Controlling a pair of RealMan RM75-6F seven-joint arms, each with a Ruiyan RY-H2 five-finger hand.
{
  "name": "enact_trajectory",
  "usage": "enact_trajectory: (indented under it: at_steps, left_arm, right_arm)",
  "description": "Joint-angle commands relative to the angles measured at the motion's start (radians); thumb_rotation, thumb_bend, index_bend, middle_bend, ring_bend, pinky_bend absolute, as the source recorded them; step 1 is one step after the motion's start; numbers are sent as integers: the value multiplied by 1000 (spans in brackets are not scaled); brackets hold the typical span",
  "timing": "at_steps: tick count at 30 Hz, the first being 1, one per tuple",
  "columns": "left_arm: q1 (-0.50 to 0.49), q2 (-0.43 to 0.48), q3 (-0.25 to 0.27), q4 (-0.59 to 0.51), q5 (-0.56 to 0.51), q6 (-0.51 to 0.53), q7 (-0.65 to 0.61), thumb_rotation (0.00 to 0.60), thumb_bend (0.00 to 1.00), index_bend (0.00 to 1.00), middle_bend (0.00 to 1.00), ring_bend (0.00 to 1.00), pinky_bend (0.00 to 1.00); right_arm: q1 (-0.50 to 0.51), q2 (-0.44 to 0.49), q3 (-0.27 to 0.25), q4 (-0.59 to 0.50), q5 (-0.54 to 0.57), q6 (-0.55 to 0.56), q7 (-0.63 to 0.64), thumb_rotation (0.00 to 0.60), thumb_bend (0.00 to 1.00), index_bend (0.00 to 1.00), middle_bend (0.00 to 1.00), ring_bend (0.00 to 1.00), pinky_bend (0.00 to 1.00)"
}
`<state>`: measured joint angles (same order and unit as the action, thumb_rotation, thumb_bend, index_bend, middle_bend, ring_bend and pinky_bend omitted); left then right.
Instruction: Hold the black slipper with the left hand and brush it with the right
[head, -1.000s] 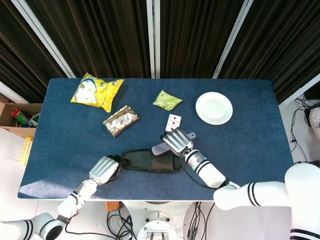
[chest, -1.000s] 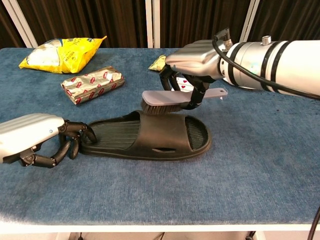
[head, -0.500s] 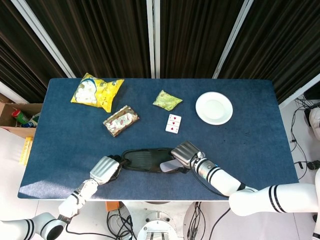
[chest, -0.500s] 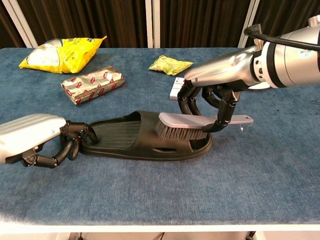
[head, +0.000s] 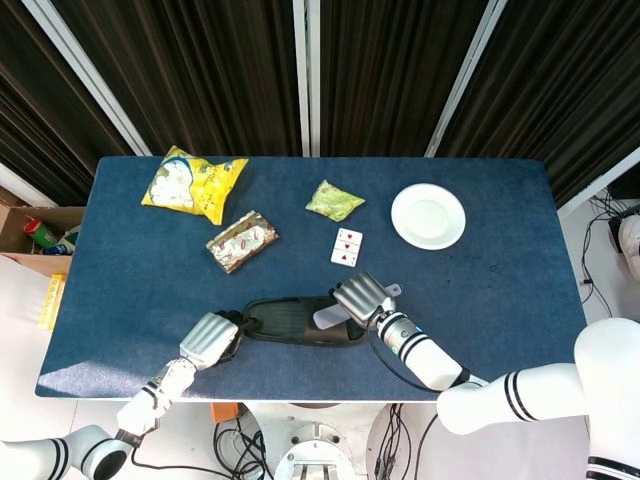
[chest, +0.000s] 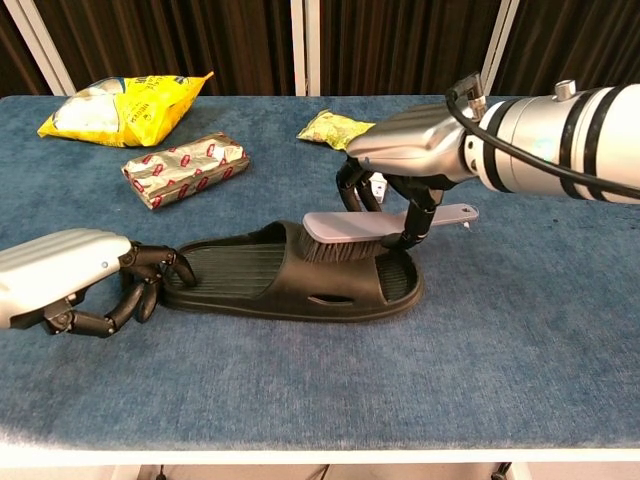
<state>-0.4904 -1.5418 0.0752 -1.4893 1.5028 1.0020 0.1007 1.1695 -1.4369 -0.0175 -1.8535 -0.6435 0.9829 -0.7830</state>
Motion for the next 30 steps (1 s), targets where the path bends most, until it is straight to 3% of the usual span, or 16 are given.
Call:
enact_trajectory:
  at_steps: [1,8,14,22,25,30]
  left_arm:
    - [0,-1,1,2,2,1,-2,600,776,288,329,264,386]
    - [1,-6,3,8,7,6,-11,600,774,288,329,264,386]
    - [3,3,2,4,15,20,-20,600,774,288,329,264,386]
    - [7,0,-2,15,59,71,-32,600,729,295,302,264,385]
    - [26,1,-10,18,102,153,-43,600,716,297,241,261,380]
    - [78,32,-42,-5,153,331,-42,600,669,286,224,246,369]
  right_arm:
    - [-4,-60,14,63,-11,45,-31,600,616,1000,750,668,756]
    - [12,-199,64,250,1,73,-73,600,612,1000,752,674,758]
    - [-19,-257,104,318,-110,152,-32,600,612,1000,752,674,759]
    - [-119,-111,74,136,-205,236,-2,600,611,1000,751,674,759]
    - [-182,-17,30,37,-251,276,20,600,611,1000,752,674,759]
    - [-298,125,-69,-66,-335,308,99,600,614,1000,754,674,759]
